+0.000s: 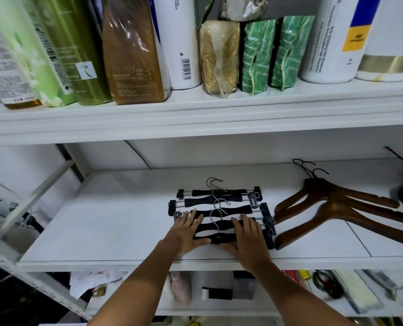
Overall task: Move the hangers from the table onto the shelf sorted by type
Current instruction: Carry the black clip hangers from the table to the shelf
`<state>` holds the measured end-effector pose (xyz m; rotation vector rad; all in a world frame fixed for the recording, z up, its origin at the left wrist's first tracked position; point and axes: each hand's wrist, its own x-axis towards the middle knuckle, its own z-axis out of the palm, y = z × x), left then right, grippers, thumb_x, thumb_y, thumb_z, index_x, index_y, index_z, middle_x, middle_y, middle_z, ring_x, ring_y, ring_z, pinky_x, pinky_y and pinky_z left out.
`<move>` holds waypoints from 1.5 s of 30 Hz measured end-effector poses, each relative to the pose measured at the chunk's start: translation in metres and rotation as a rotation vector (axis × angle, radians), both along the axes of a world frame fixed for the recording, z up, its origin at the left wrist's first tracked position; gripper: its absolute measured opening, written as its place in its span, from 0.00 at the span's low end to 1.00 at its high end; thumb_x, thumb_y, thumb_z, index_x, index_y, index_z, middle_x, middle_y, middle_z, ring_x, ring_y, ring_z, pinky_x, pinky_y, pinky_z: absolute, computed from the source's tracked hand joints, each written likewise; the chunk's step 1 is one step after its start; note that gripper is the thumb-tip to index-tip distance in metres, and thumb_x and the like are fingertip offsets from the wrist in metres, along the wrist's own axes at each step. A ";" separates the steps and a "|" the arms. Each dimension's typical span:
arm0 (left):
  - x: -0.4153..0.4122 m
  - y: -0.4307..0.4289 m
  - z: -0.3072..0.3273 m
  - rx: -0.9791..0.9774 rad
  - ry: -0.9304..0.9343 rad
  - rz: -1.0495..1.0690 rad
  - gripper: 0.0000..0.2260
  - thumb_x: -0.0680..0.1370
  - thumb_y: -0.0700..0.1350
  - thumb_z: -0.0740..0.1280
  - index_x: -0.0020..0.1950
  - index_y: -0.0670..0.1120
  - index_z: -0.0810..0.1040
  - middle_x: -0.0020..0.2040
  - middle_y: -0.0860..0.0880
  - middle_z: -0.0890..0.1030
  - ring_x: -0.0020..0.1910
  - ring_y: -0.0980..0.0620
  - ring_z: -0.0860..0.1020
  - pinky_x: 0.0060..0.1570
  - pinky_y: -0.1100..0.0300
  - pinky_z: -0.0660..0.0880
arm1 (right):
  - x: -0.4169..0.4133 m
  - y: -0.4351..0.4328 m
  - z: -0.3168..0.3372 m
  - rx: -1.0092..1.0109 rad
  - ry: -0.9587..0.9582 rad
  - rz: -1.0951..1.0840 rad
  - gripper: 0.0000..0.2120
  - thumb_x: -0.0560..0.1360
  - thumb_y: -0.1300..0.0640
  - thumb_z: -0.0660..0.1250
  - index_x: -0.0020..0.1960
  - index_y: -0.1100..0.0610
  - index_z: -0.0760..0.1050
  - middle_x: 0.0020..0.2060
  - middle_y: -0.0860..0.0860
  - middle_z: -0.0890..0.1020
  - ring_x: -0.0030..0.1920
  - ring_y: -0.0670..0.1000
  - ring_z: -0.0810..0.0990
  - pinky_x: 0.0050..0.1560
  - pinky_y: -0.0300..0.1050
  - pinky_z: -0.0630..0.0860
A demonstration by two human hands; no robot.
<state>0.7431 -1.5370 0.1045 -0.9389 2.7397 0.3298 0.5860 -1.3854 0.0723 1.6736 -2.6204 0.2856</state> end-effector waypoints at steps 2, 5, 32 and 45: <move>-0.001 -0.003 0.002 -0.015 -0.034 -0.002 0.38 0.76 0.67 0.53 0.78 0.52 0.42 0.78 0.49 0.38 0.77 0.47 0.38 0.75 0.51 0.38 | -0.004 0.000 -0.002 0.044 -0.017 -0.011 0.42 0.73 0.28 0.45 0.78 0.53 0.50 0.77 0.56 0.53 0.77 0.56 0.50 0.76 0.54 0.44; -0.006 -0.009 0.006 -0.022 -0.079 -0.009 0.38 0.76 0.68 0.52 0.78 0.52 0.41 0.78 0.50 0.38 0.77 0.46 0.38 0.75 0.50 0.37 | -0.007 -0.006 -0.002 0.089 -0.035 -0.007 0.43 0.73 0.28 0.40 0.79 0.54 0.46 0.78 0.56 0.50 0.78 0.56 0.46 0.76 0.54 0.41; -0.074 -0.013 0.081 -0.043 0.122 -0.031 0.32 0.78 0.62 0.59 0.78 0.52 0.52 0.78 0.49 0.58 0.76 0.47 0.58 0.74 0.52 0.57 | -0.045 -0.020 0.060 0.018 -0.175 -0.018 0.37 0.77 0.36 0.57 0.78 0.53 0.51 0.77 0.54 0.57 0.76 0.54 0.55 0.76 0.53 0.49; -0.213 0.140 0.141 0.043 0.241 -0.320 0.31 0.78 0.57 0.64 0.77 0.50 0.57 0.76 0.48 0.60 0.73 0.47 0.62 0.72 0.55 0.59 | -0.141 0.152 0.152 -0.095 -0.030 -0.361 0.30 0.78 0.40 0.56 0.75 0.52 0.59 0.70 0.53 0.68 0.69 0.56 0.68 0.70 0.50 0.60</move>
